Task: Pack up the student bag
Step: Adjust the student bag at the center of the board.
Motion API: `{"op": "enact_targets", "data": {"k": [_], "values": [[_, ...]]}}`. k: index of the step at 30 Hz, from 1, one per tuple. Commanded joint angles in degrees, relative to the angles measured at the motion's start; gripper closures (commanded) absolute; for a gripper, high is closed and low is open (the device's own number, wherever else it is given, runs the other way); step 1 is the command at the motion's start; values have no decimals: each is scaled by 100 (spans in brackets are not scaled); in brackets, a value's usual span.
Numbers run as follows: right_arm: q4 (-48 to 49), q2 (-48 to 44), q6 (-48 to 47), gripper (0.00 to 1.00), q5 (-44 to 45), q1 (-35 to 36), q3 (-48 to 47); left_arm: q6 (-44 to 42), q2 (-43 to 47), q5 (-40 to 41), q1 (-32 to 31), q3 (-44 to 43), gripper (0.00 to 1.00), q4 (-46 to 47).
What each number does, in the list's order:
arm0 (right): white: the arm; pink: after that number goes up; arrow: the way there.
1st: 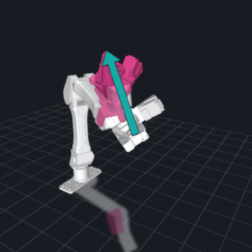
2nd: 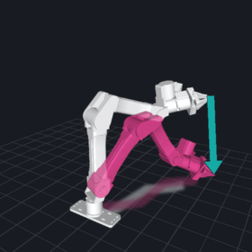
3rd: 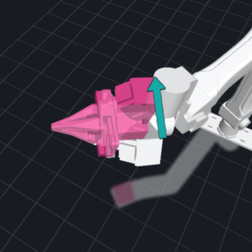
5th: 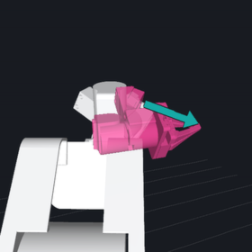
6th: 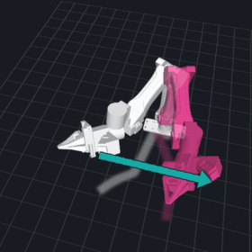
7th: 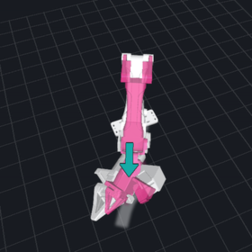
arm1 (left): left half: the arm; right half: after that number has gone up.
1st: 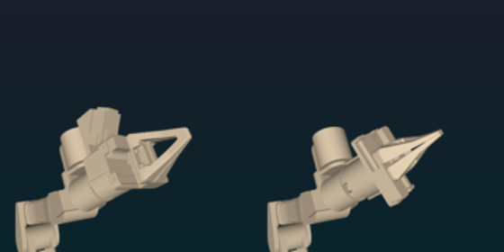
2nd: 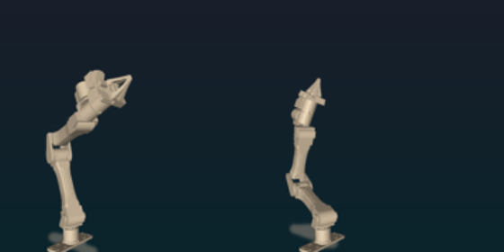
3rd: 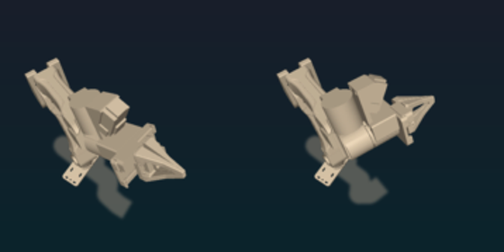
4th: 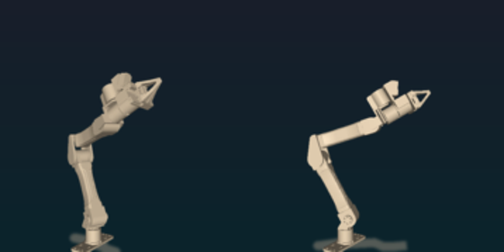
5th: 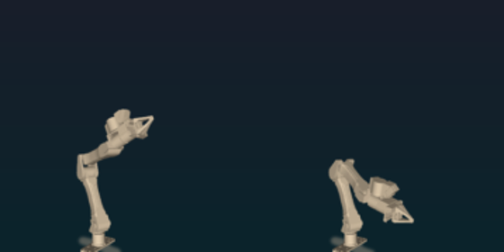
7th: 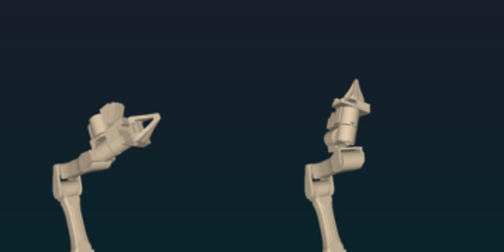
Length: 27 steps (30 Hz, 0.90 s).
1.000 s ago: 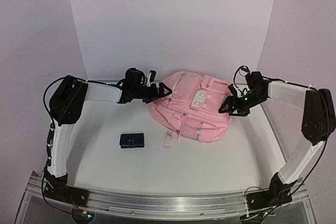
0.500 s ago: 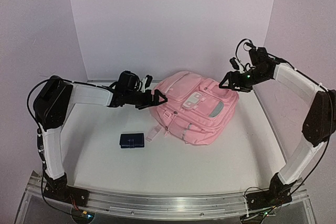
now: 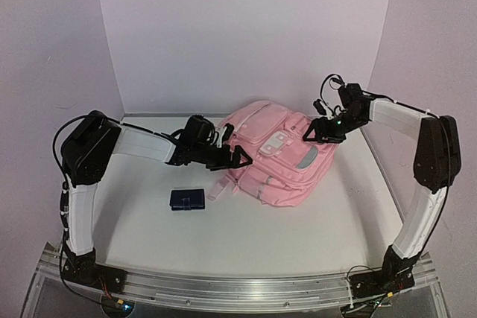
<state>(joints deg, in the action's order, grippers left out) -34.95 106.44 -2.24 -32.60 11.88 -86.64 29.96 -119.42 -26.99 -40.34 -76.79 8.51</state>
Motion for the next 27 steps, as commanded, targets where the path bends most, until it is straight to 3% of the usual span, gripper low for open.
{"op": "enact_targets", "data": {"k": [1,5,9,13,16,21,27], "values": [[-746,-563,-28,29,-259,161,1046,-398,-43,-147,-300,-256,0,220],[-814,-1056,-161,30,-56,166,1441,-921,485,220,-523,145,0,237],[-886,-1546,-113,30,188,166,1177,-1770,1074,1075,-726,76,0,-586],[-952,-1909,146,31,-231,196,1039,-2446,1304,1750,-837,-260,0,-1311],[-951,-2112,366,32,-370,333,1200,-2924,1156,2192,-1003,-767,0,-1710],[-911,-2196,482,33,-589,368,1630,-3368,664,2192,-1230,-1626,0,-2123],[-283,-2269,901,36,-867,381,2215,-3813,-139,2930,-1520,-2786,0,-2763]]}}
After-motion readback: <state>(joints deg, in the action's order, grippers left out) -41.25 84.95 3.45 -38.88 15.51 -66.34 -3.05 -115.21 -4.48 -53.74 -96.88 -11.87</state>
